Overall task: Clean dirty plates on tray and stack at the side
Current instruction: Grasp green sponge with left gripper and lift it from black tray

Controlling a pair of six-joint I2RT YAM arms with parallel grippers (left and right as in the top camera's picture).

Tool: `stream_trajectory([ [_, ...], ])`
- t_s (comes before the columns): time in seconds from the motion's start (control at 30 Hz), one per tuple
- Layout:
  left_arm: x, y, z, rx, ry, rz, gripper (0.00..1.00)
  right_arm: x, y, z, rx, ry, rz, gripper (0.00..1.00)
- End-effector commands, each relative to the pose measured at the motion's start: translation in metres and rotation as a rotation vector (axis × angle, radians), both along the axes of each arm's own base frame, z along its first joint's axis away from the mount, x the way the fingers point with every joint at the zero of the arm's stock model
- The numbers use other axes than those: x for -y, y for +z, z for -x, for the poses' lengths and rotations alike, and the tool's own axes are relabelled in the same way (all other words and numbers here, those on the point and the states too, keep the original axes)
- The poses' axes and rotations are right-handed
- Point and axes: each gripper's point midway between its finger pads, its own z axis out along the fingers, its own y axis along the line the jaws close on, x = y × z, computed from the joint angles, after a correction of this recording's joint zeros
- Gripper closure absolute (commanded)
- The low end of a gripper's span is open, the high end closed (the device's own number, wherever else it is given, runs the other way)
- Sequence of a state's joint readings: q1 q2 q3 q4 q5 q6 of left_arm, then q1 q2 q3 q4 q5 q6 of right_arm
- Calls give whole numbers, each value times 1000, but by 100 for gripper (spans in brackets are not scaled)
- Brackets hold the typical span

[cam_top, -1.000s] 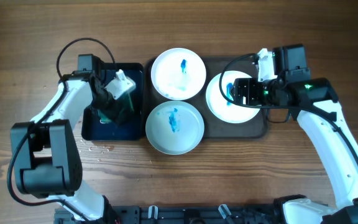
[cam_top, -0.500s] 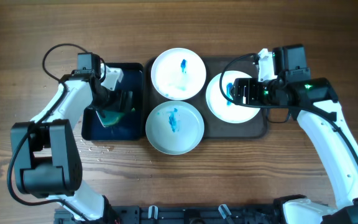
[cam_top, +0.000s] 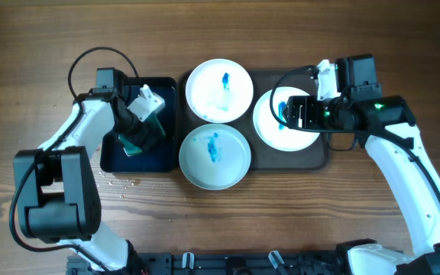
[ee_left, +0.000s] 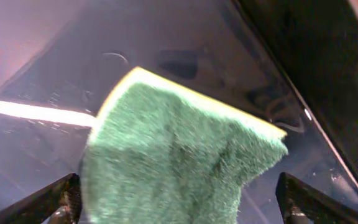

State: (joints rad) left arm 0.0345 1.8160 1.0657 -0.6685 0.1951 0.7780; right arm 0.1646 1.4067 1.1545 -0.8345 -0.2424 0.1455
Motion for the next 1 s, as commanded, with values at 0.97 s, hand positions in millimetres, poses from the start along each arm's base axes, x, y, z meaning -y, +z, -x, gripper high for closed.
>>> stream_trajectory([
  [0.97, -1, 15, -13, -134, 917, 154, 12, 1, 2, -3, -8, -23, -2, 3],
])
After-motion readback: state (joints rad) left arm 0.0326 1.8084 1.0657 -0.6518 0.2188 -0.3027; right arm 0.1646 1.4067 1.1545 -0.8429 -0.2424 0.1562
